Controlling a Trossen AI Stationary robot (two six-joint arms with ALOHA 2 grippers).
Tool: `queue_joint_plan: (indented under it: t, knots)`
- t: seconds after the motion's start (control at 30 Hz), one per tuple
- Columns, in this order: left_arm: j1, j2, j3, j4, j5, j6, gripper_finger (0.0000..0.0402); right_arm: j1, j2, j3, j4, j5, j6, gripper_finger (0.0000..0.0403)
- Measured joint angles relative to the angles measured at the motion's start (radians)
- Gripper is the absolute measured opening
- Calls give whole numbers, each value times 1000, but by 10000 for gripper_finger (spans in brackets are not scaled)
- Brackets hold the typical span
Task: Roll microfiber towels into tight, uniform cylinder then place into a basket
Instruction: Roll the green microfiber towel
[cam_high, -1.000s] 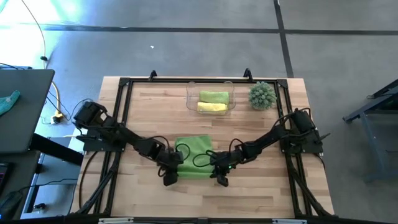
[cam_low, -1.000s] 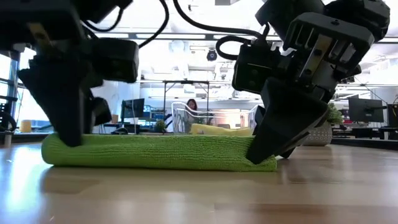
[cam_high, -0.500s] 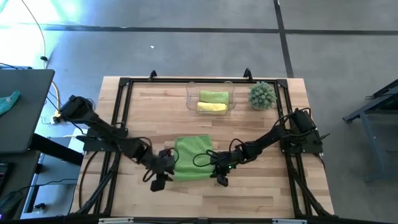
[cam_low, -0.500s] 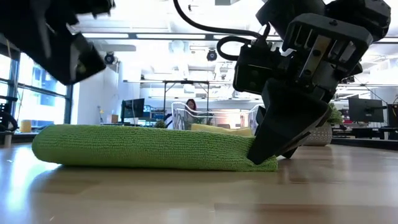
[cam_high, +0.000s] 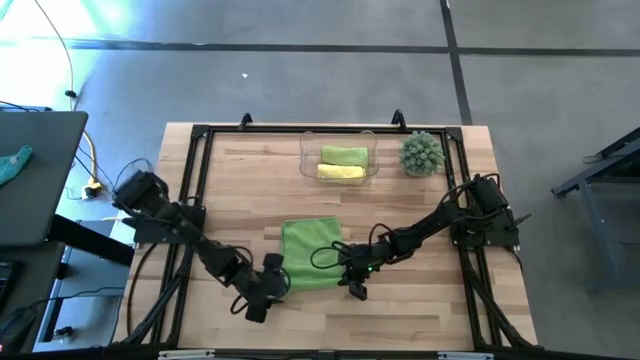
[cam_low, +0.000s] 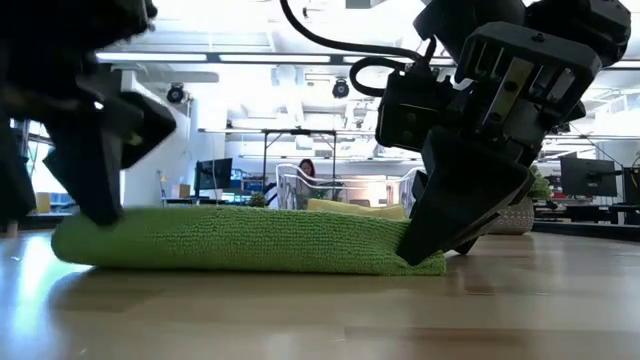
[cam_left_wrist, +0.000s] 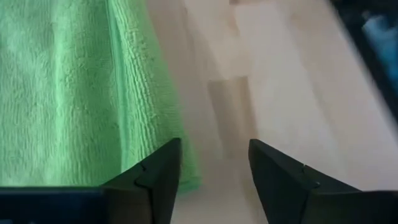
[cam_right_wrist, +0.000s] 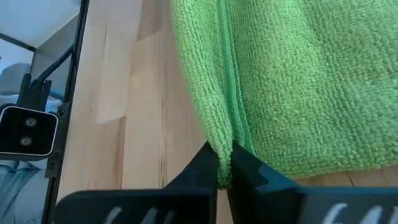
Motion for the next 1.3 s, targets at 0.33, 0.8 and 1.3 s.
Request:
queue_joint_plan:
  t: [0.33, 0.8, 1.3]
  knots:
    - [-2, 58, 0, 31, -153, 243, 191, 0, 0, 0, 1, 4, 5, 4]
    - [60, 101, 3, 13, -135, 190, 186, 0, 0, 0, 3, 7, 3, 9]
    - [102, 101, 5, -26, 15, -76, 186, 69, -185, -5, -58, 98, -440, 116]
